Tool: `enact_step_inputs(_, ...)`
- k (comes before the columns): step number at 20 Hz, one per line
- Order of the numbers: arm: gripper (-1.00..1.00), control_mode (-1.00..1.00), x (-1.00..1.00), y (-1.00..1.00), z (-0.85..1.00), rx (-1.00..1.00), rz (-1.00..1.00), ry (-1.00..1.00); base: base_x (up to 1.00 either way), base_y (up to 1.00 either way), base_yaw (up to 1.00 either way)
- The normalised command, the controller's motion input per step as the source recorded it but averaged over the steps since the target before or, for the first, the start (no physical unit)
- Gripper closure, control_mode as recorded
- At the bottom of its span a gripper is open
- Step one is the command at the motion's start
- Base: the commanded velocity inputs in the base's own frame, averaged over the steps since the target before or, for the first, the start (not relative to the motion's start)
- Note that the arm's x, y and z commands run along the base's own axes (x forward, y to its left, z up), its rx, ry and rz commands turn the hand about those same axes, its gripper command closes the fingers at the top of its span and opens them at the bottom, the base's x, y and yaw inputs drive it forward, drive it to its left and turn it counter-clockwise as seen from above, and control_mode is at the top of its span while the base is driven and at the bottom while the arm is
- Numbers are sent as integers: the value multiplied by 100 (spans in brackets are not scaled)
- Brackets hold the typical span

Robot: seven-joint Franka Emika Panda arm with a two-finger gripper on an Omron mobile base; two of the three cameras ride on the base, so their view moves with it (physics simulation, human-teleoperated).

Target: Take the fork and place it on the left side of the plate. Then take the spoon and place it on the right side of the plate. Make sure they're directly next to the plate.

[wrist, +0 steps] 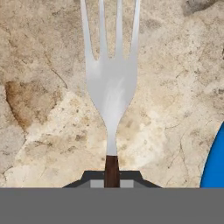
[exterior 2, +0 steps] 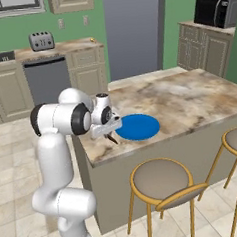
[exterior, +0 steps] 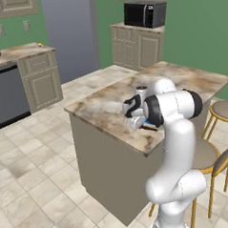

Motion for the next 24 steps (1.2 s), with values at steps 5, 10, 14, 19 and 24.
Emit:
enact_step_inputs(5,100,-100,44,-4,-26,0,0,0,0,0,0)
enact_step_inputs(10,100,-100,11,-5,-28,0,0,1,0,0,0)
enact_step_inputs(14,-100,-100,0,6,-14,0,0,2,0,0,0)
enact_step_inputs(19,-100,-100,-14,0,5,0,0,0,0,0,0)
enact_step_inputs(24,-100,-100,-52,0,47,0,0,-2,0,0,0)
